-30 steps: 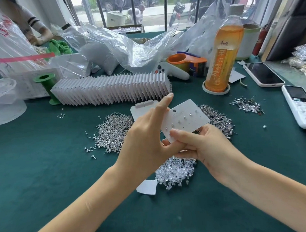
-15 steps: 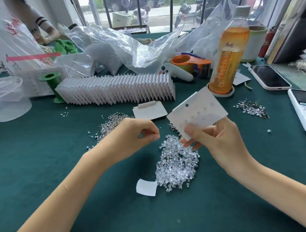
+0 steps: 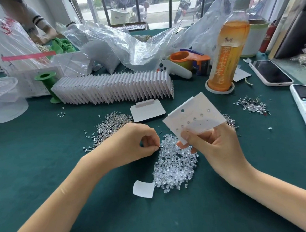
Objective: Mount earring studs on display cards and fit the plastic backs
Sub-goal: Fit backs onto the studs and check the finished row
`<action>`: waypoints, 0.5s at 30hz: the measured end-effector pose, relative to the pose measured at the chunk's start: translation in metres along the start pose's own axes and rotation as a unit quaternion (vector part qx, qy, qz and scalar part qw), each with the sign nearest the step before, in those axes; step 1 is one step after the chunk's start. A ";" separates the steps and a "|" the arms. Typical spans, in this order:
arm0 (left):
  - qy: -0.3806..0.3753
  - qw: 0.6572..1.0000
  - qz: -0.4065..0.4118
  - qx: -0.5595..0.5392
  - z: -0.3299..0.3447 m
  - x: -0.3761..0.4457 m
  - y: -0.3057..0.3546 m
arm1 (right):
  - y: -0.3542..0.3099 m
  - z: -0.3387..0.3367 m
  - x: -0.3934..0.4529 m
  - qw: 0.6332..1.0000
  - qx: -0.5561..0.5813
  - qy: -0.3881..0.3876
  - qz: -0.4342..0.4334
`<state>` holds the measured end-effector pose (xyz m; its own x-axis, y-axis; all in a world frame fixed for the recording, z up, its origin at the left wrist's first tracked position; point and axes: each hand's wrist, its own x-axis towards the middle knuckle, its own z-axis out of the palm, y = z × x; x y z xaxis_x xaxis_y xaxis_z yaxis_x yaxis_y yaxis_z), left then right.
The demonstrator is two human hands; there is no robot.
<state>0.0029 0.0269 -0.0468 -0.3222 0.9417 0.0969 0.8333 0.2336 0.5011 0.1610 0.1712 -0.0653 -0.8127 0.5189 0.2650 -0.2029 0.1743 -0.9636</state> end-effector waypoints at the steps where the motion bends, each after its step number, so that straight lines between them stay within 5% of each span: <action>1: 0.001 1.000 0.001 0.004 0.000 0.000 0.000 | 0.000 0.000 0.000 1.000 0.000 -0.001 -0.002; 6: 0.029 0.999 -0.014 -0.019 0.002 -0.002 0.002 | 0.002 -0.001 -0.001 0.998 -0.041 -0.013 -0.047; 8: 0.063 0.993 -0.048 -0.089 0.001 -0.001 0.004 | -0.001 -0.003 0.000 0.982 -0.117 -0.019 -0.146; 12: 0.078 0.960 -0.095 -0.251 -0.003 0.001 0.006 | 0.005 -0.018 0.005 0.842 -0.299 -0.110 -0.435; 15: 0.062 0.934 -0.113 -0.334 -0.005 0.001 0.011 | 0.006 -0.018 0.007 0.720 -0.421 -0.109 -0.541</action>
<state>0.0093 0.0295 -0.0364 -0.5404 0.8414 0.0016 0.2848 0.1811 0.9413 0.1637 0.1913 -0.0682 -0.5130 -0.4299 0.7430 -0.4537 0.8706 0.1906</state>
